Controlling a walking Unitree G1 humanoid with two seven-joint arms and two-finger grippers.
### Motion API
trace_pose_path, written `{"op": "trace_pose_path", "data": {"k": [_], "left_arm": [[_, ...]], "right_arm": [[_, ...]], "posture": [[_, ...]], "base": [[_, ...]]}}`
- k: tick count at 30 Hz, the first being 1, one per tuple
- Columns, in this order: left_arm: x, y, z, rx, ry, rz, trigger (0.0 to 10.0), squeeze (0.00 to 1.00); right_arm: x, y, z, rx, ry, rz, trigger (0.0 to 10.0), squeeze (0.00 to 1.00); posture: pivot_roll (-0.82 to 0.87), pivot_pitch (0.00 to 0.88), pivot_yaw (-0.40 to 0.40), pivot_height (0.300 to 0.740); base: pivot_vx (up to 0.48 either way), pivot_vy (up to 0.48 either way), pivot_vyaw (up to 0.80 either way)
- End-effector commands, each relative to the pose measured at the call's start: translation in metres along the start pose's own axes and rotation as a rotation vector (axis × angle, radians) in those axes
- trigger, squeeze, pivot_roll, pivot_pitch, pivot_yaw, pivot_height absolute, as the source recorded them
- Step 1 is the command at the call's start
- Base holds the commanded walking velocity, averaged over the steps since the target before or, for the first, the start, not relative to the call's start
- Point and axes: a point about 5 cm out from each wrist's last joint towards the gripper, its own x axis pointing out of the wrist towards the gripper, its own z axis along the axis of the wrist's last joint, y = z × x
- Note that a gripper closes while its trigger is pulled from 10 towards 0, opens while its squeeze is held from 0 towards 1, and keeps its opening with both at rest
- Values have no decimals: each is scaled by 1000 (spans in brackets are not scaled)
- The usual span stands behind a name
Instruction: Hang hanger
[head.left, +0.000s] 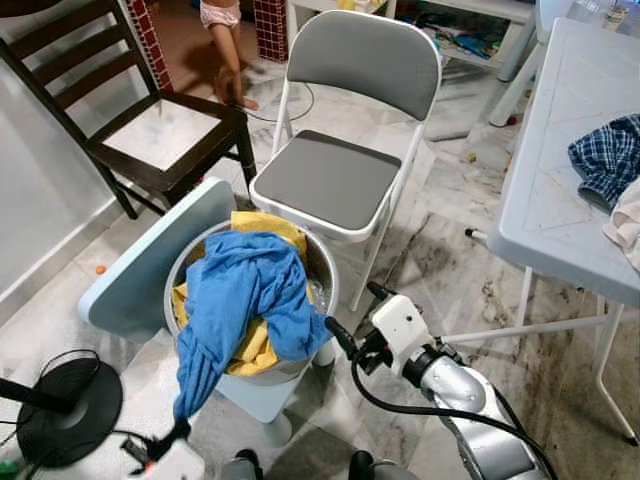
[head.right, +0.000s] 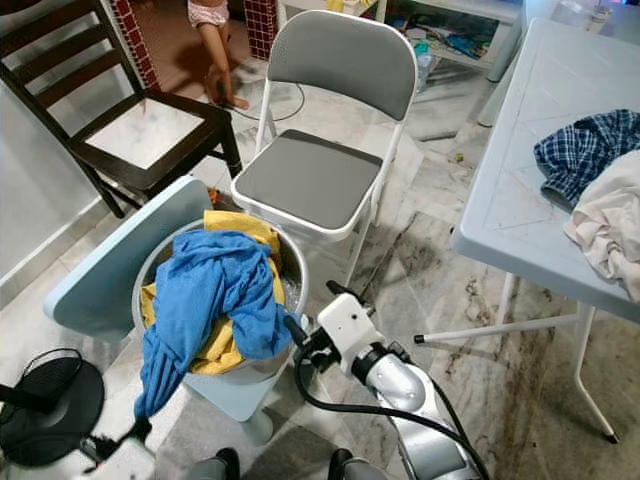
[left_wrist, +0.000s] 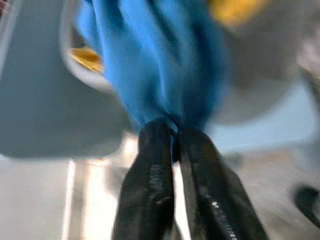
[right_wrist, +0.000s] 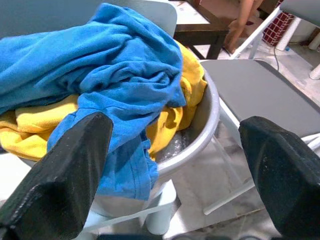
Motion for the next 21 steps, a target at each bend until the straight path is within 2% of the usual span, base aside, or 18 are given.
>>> {"op": "trace_pose_path", "data": {"k": [1,2,3,4,5,6,7,8,9,11,13,15,16,17,18,19,20,21], "left_arm": [[-4,4,-8,-4,34,33,10000,1000],[4,12,-4,-1,19,71,10000,1000],[10,27,-1,-5,-8,123,10000,1000],[10,27,-1,-5,-8,123,10000,1000],[12,40,1,-7,-31,158,10000,1000],[17,59,6,-22,-76,216,10000,1000],[17,59,6,-22,-76,216,10000,1000],[23,68,16,-35,-124,248,10000,1000],[25,69,18,-36,-135,254,10000,1000],[35,80,34,-58,-201,305,10000,1000],[44,91,58,-74,-286,335,10000,1000],[47,96,72,-85,-337,351,10000,1000],[54,106,98,-114,-413,369,10000,1000],[54,106,98,-114,-413,369,10000,1000],[57,109,107,-129,-437,377,10000,1000],[61,111,112,-151,-439,375,10000,1000],[67,116,114,-208,-421,390,10000,1000],[67,116,114,-208,-421,390,10000,1000]], "right_arm": [[1,3,-2,-2,4,16,10000,0],[1,3,-2,-3,4,16,10000,0],[1,3,-2,-5,3,16,10000,0],[1,3,-2,-5,3,16,10000,0],[1,2,-2,-5,3,15,10000,0],[1,2,-2,-7,3,14,10000,0],[1,2,-2,-7,3,14,10000,0],[1,3,-2,-8,4,14,10000,0],[1,3,-2,-8,4,15,10000,0],[0,3,-3,-10,4,15,10000,0],[0,2,-3,-11,4,14,10000,0],[0,2,-3,-12,4,13,10000,0],[0,2,-3,-13,5,10,10000,0],[0,2,-3,-13,5,10,10000,0],[-1,1,-3,-13,5,9,10000,0],[-1,1,-3,-14,5,8,10000,0],[-1,2,-2,-14,3,6,10000,0],[-1,2,-2,-14,3,6,10000,0]], "posture": [[203,227,-28,740],[200,225,-27,740],[199,225,-28,740],[199,225,-28,740],[198,224,-28,740],[196,223,-27,740],[196,223,-27,740],[196,223,-27,740],[196,223,-27,740],[192,223,-26,740],[189,223,-25,740],[186,224,-25,740],[183,224,-22,740],[183,224,-22,740],[182,226,-22,740],[180,227,-23,740],[176,228,-23,740],[176,228,-23,740]], "base": [[0,0,0],[0,0,0],[0,0,0],[0,0,0],[0,0,0],[0,0,0],[0,0,0],[0,0,0],[0,0,0],[0,0,0],[0,0,0],[0,0,0],[0,0,0],[0,0,0],[0,0,0],[0,0,0],[0,0,0],[0,0,0]]}}
